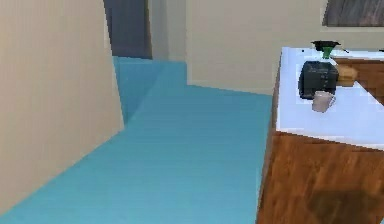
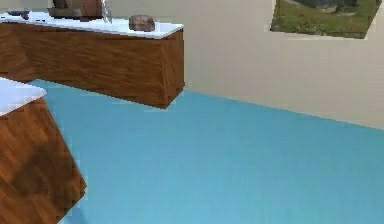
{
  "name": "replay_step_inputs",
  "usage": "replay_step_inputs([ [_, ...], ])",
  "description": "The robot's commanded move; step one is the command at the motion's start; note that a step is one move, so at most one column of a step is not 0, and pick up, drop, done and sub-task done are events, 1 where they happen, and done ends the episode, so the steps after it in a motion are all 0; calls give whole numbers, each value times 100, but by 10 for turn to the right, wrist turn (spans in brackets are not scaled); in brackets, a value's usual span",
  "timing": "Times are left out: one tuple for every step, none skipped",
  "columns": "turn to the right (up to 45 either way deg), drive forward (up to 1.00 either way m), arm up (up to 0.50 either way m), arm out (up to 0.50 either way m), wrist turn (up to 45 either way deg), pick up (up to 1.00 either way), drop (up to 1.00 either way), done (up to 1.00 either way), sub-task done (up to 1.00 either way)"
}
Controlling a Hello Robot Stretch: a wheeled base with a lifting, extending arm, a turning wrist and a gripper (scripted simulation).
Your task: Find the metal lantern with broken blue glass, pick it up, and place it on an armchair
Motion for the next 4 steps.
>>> replay_step_inputs([
  [-60,0,0,0,0,0,0,0,0],
  [-30,0,0,0,0,0,0,0,0],
  [0,100,0,0,0,0,0,0,0],
  [0,100,0,0,0,0,0,0,0],
])
